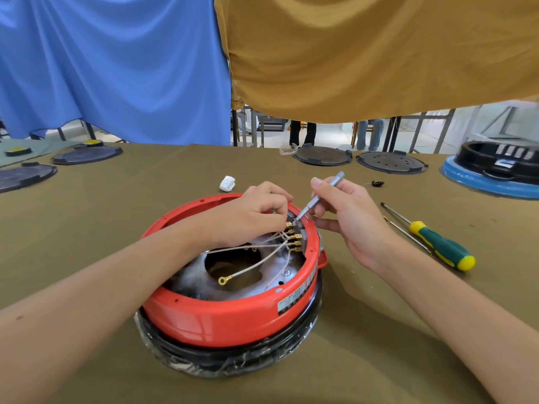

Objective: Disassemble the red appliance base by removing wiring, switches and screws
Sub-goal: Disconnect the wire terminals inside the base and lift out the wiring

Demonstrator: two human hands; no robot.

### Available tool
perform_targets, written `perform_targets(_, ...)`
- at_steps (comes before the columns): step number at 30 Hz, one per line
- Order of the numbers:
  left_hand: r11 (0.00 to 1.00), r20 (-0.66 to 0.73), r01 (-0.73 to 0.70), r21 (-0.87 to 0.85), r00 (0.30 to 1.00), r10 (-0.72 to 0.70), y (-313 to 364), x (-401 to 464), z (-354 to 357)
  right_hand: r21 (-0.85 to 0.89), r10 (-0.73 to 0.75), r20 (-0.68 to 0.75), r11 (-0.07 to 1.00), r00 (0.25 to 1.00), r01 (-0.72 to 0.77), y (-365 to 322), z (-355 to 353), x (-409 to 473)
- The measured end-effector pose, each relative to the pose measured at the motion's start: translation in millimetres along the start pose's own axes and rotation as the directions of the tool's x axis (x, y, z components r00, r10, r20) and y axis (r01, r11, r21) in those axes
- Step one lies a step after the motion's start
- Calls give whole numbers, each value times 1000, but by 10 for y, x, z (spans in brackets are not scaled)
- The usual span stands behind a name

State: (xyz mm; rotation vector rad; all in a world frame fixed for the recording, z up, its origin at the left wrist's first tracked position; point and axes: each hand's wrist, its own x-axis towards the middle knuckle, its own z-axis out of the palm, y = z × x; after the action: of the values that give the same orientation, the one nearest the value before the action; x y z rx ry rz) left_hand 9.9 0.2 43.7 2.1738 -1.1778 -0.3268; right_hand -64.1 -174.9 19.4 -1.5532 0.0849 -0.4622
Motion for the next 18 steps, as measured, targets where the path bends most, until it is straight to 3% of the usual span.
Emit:
perform_targets(13, 999, -21, -34, -4, 999, 34, -78, 31, 6, 5, -23, -19, 1000, 1000, 23, -20, 2, -8)
perform_targets(18, 998, -180, -50, 42, 982, 57, -101, 43, -33, 16, -16, -18, 1000, 1000, 16, -40, -1, -19)
